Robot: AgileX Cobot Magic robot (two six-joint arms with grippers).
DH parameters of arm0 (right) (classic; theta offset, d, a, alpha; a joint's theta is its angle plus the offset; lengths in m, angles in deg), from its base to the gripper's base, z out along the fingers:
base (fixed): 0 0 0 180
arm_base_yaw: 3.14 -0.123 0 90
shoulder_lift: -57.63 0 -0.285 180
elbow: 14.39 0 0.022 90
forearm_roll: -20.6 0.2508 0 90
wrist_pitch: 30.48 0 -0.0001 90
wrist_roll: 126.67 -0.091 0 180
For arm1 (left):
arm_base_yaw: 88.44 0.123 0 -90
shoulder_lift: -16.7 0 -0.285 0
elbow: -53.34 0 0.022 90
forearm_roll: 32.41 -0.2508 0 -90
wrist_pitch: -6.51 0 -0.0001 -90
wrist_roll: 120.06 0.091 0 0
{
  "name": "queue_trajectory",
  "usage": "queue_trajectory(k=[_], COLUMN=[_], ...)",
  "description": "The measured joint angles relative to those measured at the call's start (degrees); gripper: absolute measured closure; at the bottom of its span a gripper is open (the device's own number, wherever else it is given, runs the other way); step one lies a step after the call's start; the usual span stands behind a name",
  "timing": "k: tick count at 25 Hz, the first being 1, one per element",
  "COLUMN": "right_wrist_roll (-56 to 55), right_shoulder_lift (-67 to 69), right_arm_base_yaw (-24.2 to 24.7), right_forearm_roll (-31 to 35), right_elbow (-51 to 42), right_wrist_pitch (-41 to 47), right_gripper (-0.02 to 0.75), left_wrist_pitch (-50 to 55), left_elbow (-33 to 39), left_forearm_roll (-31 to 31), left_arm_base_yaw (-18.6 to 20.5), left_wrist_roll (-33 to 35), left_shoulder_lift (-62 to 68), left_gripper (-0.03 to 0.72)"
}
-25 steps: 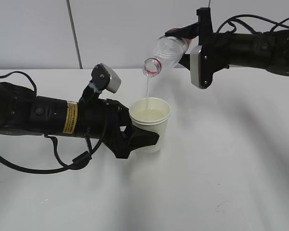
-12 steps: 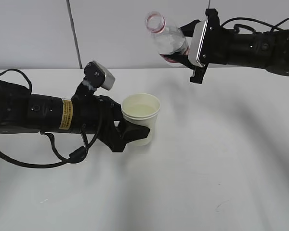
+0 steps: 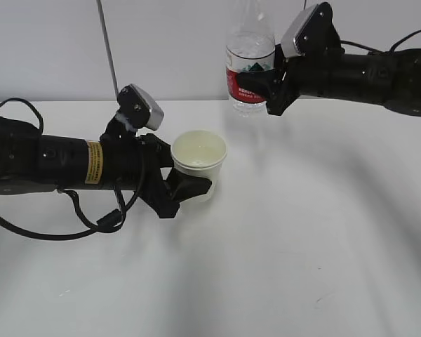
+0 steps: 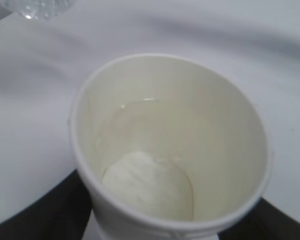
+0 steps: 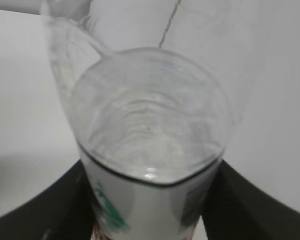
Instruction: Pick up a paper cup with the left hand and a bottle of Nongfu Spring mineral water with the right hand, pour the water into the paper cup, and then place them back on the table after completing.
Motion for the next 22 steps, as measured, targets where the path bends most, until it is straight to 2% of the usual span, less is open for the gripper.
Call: queue_trajectory(k=[4,11,22], right_wrist_roll=[-1.34,-1.79,-0.75], right_shoulder_lift=[3.8,7.56,11.71], right_arm_base_yaw=[0.0,0.0,0.0], right_forearm_roll=[5.94,10.52,11.35], right_elbow=[0.0,-0.23,-0.23], right_wrist_pitch=[-0.9,-3.85,-3.87], right_gripper=[0.323,0.323,0.323], left_wrist_pitch=[-1.82,-10.05,-15.14], left_elbow=[-0.07,-0.13,-0.37], left_forearm_roll=[4.82,8.82,10.43], left_arm_base_yaw=[0.33,3.28,4.62], left_wrist_roll=[3.86,7.63,12.84], left_shoulder_lift=[1.57,5.82,10.67], left_gripper=[0.241,0.241,0.241])
